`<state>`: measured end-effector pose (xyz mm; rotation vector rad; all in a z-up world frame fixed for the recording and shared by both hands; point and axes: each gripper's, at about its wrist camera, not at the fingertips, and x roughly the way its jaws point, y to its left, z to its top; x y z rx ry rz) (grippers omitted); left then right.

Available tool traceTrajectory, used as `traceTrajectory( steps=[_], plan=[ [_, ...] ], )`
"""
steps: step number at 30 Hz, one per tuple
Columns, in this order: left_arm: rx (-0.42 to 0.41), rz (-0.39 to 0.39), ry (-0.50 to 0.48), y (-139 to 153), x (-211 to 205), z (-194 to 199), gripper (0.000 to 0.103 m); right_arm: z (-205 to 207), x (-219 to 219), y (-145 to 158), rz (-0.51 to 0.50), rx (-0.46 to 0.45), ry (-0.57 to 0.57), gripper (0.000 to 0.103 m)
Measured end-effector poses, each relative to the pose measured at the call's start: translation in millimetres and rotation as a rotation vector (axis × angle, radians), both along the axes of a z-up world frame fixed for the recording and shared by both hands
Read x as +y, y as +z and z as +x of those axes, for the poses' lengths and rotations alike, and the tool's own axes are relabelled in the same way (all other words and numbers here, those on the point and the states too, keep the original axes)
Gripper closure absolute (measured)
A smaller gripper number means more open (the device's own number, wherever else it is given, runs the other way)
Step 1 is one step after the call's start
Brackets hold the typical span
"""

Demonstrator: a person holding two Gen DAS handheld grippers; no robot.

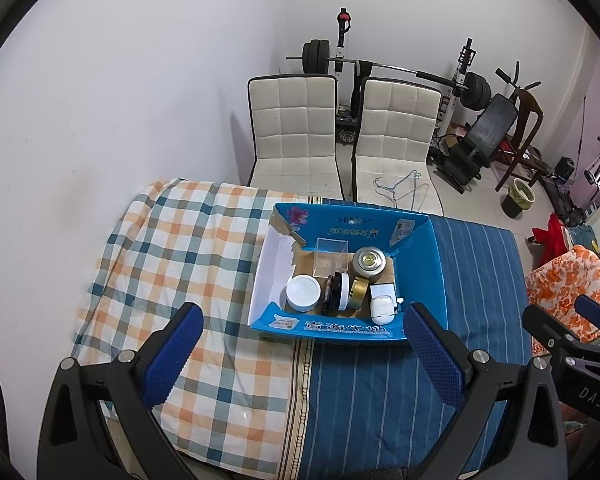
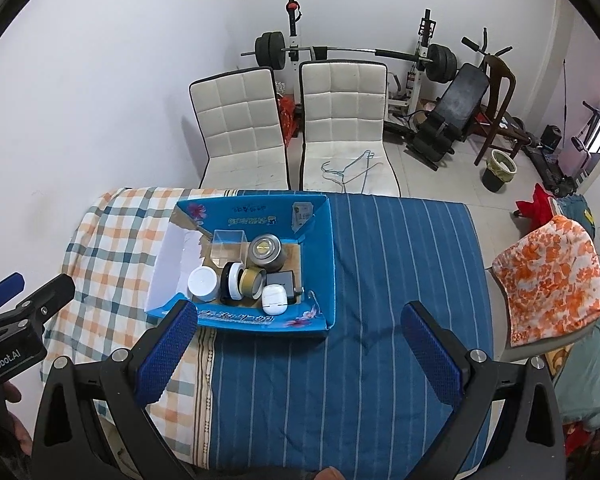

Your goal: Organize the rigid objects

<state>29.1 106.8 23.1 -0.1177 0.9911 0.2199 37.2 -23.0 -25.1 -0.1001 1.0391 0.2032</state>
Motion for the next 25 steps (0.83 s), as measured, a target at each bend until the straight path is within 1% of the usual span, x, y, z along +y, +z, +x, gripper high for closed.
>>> traceTrajectory(
  steps=[10, 18, 25],
  plan=[
    [0.008, 0.016, 0.018, -1.8, -3.4, -1.8, 0.0, -0.3, 0.4, -2.3, -0.007, -0.001, 0.006, 0.0],
    [0.016, 0.009, 0.019, -7.0, -3.2, -3.7, 0.0, 0.3, -1.5, -3.4, -0.008, 0.0, 0.007, 0.0],
    [0.008, 0.008, 0.024, -8.6, -2.8, -5.0, 0.0, 0.8, -3.3, -4.3, -0.012, -0.004, 0.008, 0.0]
  ],
)
